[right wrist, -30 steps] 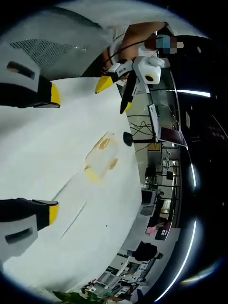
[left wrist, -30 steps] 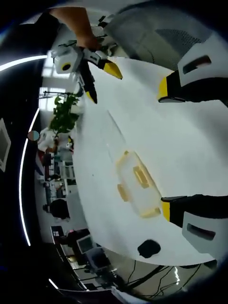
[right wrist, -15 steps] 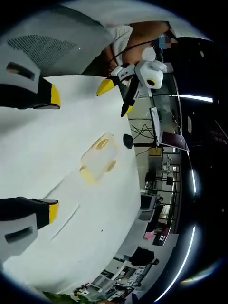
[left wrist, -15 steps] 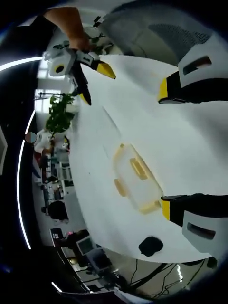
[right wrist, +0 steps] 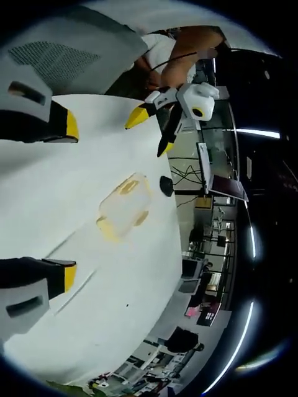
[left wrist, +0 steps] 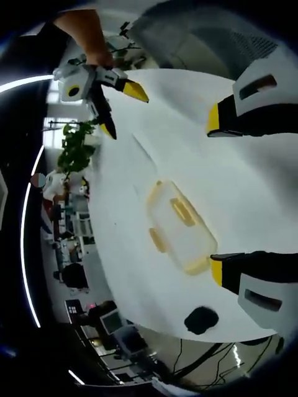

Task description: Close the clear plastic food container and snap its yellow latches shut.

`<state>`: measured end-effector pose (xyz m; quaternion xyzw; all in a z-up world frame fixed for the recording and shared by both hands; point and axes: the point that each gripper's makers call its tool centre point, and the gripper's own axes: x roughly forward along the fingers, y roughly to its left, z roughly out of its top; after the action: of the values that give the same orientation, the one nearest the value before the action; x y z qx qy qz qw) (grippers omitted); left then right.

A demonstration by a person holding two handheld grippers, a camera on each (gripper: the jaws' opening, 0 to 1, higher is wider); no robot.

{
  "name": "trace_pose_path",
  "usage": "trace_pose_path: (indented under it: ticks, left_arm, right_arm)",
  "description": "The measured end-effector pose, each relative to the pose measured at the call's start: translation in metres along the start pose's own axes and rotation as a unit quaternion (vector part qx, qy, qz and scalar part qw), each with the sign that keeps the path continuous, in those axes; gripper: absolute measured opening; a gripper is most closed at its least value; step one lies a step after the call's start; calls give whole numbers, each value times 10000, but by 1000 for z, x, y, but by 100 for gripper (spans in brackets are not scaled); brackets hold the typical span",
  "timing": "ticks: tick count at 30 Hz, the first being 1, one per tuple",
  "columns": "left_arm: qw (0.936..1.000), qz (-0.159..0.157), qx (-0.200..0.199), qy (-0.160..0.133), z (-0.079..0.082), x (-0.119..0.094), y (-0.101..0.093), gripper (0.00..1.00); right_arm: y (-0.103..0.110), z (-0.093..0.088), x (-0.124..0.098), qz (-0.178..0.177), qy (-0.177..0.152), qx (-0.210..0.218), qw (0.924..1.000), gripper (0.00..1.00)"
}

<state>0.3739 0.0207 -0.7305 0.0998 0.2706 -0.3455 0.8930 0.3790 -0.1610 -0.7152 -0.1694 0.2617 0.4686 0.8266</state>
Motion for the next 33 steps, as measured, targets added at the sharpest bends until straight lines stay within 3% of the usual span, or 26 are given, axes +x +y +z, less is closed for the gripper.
trace_pose_path:
  ticks: [11,33]
  left_arm:
    - [9999,-47,115,85,-3,7,19,73]
    - [9987,-349,325,167,-3,20,34,71]
  right_arm:
    - [-8,4,14,110,92,-138,9998,74]
    - [-14,10,42,381,240,-335,9984,68]
